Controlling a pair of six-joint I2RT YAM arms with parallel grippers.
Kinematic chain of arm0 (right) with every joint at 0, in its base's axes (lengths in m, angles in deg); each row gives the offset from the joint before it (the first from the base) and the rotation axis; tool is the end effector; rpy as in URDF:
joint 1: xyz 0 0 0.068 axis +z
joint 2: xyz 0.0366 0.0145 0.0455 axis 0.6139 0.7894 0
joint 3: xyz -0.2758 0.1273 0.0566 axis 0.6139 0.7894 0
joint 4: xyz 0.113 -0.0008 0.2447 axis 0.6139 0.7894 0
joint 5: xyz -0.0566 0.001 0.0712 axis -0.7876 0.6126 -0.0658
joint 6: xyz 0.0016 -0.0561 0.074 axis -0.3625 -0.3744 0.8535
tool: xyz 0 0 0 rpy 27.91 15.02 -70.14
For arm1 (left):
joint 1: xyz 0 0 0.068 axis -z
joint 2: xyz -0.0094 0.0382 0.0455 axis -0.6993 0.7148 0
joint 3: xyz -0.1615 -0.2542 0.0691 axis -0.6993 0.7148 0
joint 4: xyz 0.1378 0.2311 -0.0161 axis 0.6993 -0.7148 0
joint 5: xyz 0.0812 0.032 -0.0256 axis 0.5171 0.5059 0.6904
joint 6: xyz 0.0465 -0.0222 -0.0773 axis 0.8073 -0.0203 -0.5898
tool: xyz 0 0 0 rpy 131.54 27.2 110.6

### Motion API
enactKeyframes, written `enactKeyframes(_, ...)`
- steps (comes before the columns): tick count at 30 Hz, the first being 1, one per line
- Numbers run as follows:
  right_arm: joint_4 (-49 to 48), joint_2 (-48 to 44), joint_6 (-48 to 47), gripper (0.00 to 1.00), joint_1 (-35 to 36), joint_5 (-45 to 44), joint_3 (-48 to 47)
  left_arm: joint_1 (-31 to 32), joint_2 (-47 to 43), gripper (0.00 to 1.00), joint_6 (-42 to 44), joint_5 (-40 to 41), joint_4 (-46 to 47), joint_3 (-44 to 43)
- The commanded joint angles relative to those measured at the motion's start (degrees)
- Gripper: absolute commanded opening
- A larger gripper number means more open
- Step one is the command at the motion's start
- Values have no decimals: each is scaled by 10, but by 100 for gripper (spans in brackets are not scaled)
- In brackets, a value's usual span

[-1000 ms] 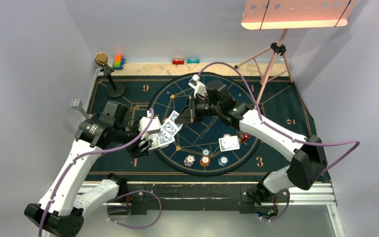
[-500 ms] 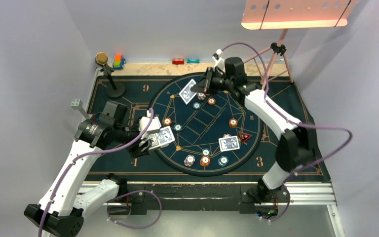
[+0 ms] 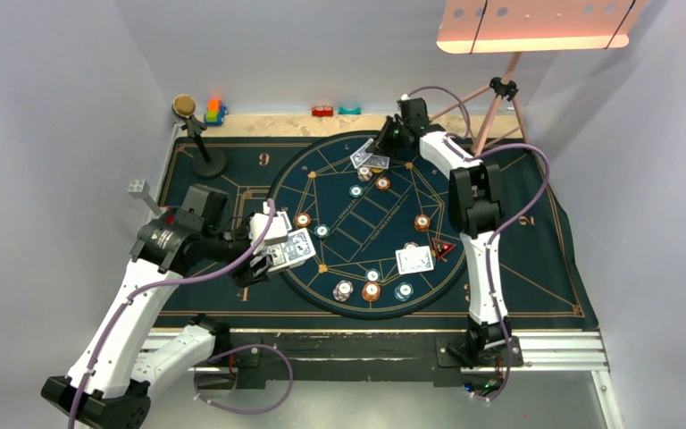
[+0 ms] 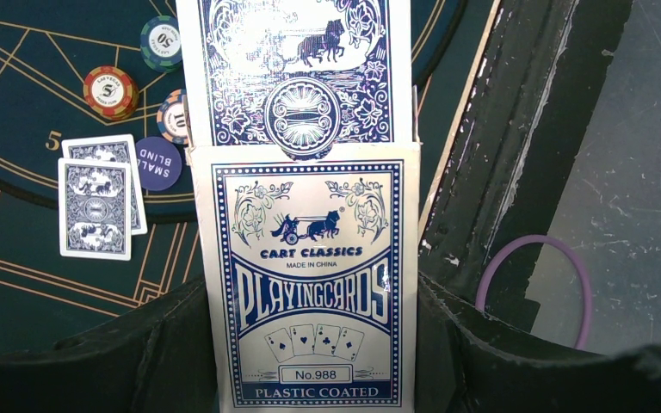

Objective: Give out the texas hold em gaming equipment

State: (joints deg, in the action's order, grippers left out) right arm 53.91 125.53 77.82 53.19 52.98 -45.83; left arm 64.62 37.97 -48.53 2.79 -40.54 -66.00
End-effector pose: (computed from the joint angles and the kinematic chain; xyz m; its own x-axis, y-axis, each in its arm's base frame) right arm 0.5814 0.1913 0.1798 -0.8076 0.4072 -0.4266 0.0092 0.7320 0.6812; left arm 0.1188 -0.0918 0.3327 -0.2882 0.6622 -0.6917 0.9314 0.3616 -0.0419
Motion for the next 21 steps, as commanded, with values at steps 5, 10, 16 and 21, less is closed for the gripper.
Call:
enactKeyframes(5, 47, -4, 4, 15, -3, -70, -25, -4, -3, 0, 9, -12, 4, -16)
enactKeyframes(10, 56, -60, -12, 50, -2, -93, 26, -4, -2, 0, 9, -14, 2, -19)
enactKeyframes(16, 80, -172, -39, 76, 0, -126, 83, -4, -3, 0, 9, -15, 3, -18)
enactKeyframes(21, 70, -308, -70, 86, 38, -102, 175, -4, -5, 0, 8, -17, 5, -18)
